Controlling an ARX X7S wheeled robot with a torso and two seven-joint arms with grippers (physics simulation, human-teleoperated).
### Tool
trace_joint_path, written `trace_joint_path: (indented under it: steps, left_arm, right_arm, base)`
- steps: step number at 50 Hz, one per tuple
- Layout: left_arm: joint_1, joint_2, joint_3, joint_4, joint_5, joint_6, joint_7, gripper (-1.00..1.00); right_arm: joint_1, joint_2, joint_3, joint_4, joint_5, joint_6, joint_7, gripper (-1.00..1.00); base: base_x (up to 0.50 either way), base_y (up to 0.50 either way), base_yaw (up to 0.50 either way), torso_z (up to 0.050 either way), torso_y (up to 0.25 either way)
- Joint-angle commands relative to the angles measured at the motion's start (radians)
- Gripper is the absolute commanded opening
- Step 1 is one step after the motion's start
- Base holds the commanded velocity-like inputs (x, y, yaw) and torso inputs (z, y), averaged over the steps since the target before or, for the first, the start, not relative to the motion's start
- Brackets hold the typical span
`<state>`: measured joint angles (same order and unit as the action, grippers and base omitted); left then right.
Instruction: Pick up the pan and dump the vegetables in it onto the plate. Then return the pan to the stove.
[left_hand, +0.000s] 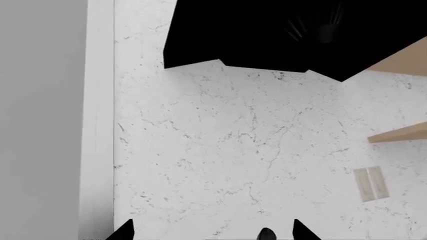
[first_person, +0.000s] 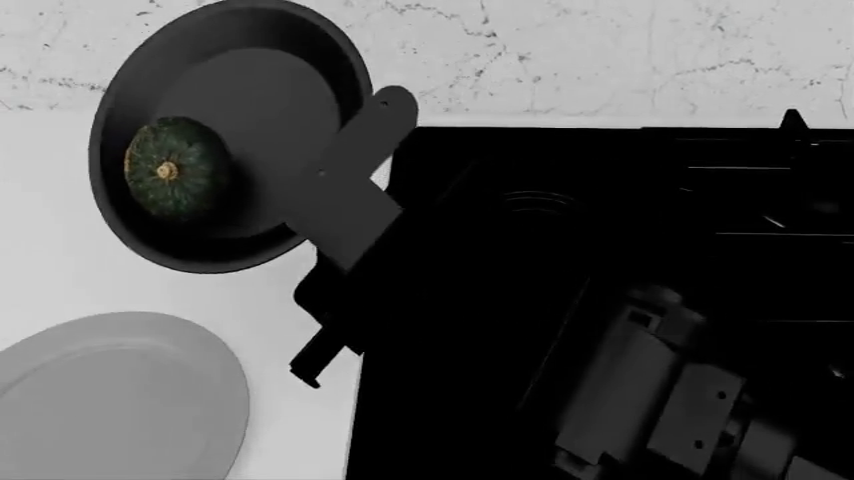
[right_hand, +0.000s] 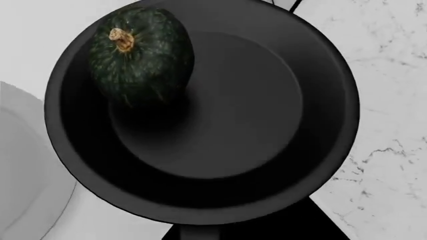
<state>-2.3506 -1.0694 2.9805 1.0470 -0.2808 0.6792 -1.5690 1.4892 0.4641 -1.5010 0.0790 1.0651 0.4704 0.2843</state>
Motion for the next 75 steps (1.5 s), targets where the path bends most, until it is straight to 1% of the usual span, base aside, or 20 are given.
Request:
trace_joint_path:
  steps: [1, 9, 10, 12, 13, 18, 22, 23, 27, 30, 33, 37, 40, 45, 48, 55, 61, 63, 69, 75]
  left_arm:
    - [-0.005, 0.006, 0.019, 0.0, 0.014, 0.026, -0.001, 1.0]
    - [0.003, 0.007, 0.025, 0.0, 0.02, 0.04, -0.001, 1.0]
    - [0.029, 0.012, 0.01, 0.0, 0.03, 0.061, -0.001, 1.0]
    - [0.042, 0.005, -0.001, 0.0, 0.029, 0.028, -0.001, 1.0]
    - [0.057, 0.007, -0.009, 0.0, 0.037, 0.048, -0.001, 1.0]
    - [0.062, -0.006, 0.001, 0.0, 0.052, 0.042, -0.001, 1.0]
    - [0.059, -0.012, 0.012, 0.0, 0.064, 0.049, -0.001, 1.0]
    - [0.061, -0.014, 0.012, 0.0, 0.067, 0.048, -0.001, 1.0]
    - [0.074, -0.015, 0.007, 0.0, 0.075, 0.042, -0.001, 1.0]
    - [0.053, -0.016, 0.034, 0.0, 0.09, 0.038, -0.001, 1.0]
    - [0.031, -0.008, 0.06, 0.0, 0.105, 0.047, -0.001, 1.0]
    - [0.031, 0.004, 0.067, 0.0, 0.117, 0.048, -0.001, 1.0]
    - [0.03, 0.008, 0.071, 0.0, 0.122, 0.046, -0.001, 1.0]
    - [0.052, 0.003, 0.061, 0.0, 0.129, 0.036, -0.001, 1.0]
    - [0.096, 0.0, 0.032, 0.0, 0.136, 0.023, -0.001, 1.0]
    - [0.156, 0.003, -0.021, 0.0, 0.126, 0.001, -0.001, 1.0]
    - [0.19, 0.0, -0.046, 0.0, 0.126, -0.017, -0.001, 1.0]
    - [0.203, -0.004, -0.055, 0.0, 0.127, -0.021, -0.001, 1.0]
    - [0.239, -0.003, -0.087, 0.0, 0.125, -0.034, -0.001, 1.0]
    - [0.274, -0.009, -0.11, 0.0, 0.129, -0.056, -0.001, 1.0]
  right_arm:
    - [0.105, -0.033, 0.056, -0.006, -0.37, 0.058, 0.138, -1.0]
    - [0.124, -0.034, 0.038, -0.048, -0.416, 0.067, 0.171, -1.0]
    - [0.134, -0.035, 0.022, -0.061, -0.442, 0.08, 0.188, -1.0]
    - [0.152, -0.039, -0.015, -0.094, -0.495, 0.114, 0.226, -1.0]
    - [0.152, -0.038, -0.008, -0.105, -0.49, 0.116, 0.233, -1.0]
    - [0.168, -0.038, -0.019, -0.147, -0.511, 0.143, 0.258, -1.0]
    - [0.18, -0.045, -0.043, -0.168, -0.542, 0.17, 0.277, -1.0]
    - [0.194, -0.053, -0.074, -0.176, -0.574, 0.207, 0.295, -1.0]
    - [0.192, -0.057, -0.073, -0.187, -0.574, 0.219, 0.304, -1.0]
    - [0.184, -0.06, -0.077, -0.176, -0.576, 0.211, 0.299, -1.0]
    - [0.193, -0.068, -0.104, -0.177, -0.605, 0.241, 0.314, -1.0]
    - [0.193, -0.07, -0.117, -0.174, -0.621, 0.266, 0.331, -1.0]
    - [0.175, -0.059, -0.091, -0.141, -0.595, 0.268, 0.333, -1.0]
    - [0.138, 0.009, -0.012, -0.128, -0.544, 0.247, 0.378, -1.0]
    - [0.118, 0.049, 0.03, -0.115, -0.521, 0.24, 0.412, -1.0]
    - [0.03, 0.163, 0.197, -0.106, -0.392, 0.088, 0.442, -1.0]
    - [-0.049, 0.229, 0.328, -0.092, -0.217, -0.062, 0.36, -1.0]
    - [-0.089, 0.248, 0.375, -0.094, -0.122, -0.109, 0.307, -1.0]
    - [-0.149, 0.277, 0.41, -0.078, 0.022, -0.12, 0.222, -1.0]
    - [-0.154, 0.313, 0.425, -0.094, 0.073, -0.096, 0.22, -1.0]
  base:
    - [0.0, 0.0, 0.0, 0.01, 0.011]
    - [0.0, 0.0, 0.0, 0.001, 0.005]
    - [0.0, 0.0, 0.0, 0.0, 0.0]
    - [0.0, 0.0, 0.0, 0.0, 0.006]
    - [0.0, 0.0, 0.0, 0.01, 0.011]
    - [0.0, 0.0, 0.0, 0.0, 0.004]
    - [0.0, 0.0, 0.0, 0.003, 0.005]
    - [0.0, 0.0, 0.0, 0.0, 0.01]
    - [0.0, 0.0, 0.0, 0.003, 0.003]
    - [0.0, 0.0, 0.0, 0.0, 0.007]
    - [0.0, 0.0, 0.0, 0.0, 0.004]
    - [0.0, 0.0, 0.0, 0.003, 0.005]
    - [0.0, 0.0, 0.0, 0.003, 0.004]
    - [0.0, 0.0, 0.0, 0.0, 0.004]
    - [0.0, 0.0, 0.0, 0.003, 0.004]
    - [0.0, 0.0, 0.0, 0.002, 0.006]
    - [0.0, 0.0, 0.0, 0.002, 0.005]
    - [0.0, 0.0, 0.0, 0.0, 0.005]
    - [0.0, 0.0, 0.0, 0.002, 0.004]
    - [0.0, 0.0, 0.0, 0.0, 0.005]
